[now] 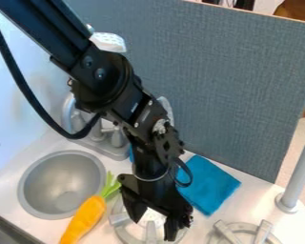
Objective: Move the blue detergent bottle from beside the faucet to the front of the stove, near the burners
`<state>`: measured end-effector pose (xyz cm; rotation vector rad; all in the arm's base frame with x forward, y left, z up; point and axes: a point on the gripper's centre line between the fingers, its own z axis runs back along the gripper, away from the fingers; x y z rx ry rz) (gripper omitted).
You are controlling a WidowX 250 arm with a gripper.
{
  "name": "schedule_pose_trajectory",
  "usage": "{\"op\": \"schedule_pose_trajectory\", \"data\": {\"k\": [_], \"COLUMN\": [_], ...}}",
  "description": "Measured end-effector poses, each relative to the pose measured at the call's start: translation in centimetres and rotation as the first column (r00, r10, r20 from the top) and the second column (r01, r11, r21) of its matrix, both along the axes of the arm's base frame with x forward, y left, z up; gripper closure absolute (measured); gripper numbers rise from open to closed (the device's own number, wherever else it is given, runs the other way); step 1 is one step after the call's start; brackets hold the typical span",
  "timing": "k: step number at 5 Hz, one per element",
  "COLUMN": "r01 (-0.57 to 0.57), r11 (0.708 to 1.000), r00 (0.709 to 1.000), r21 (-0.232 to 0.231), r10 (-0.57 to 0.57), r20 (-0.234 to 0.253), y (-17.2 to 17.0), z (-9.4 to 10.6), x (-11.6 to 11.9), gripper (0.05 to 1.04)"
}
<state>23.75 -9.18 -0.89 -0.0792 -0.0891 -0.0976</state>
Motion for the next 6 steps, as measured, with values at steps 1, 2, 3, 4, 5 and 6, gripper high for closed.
{"op": "schedule_pose_trajectory", "data": {"k": [1,2,3,4,5,6], "r01": [0.009,0.038,0.049,0.107,0.150,0.202], "r11": [1.000,0.999,0.999,0.992,0.984,0.964], "r00": [1.000,0.999,0.998,0.992,0.986,0.975], "r21": [0.006,-0.005,0.012,0.062,0.097,0.174], "r10": [-0.009,-0.038,-0.050,-0.111,-0.156,-0.214], "r20": [-0.015,0.021,0.044,0.062,0.052,0.056], "y": [0.1,2.2,4.5,5.2,6.5,7.7], "z": [-0.4,0.1,0.6,1.2,2.0,2.9], "x": [-0.2,2.7,5.4,7.4,9.3,10.2], "gripper": [0.083,0.083,0.083,0.083,0.083,0.083]}}
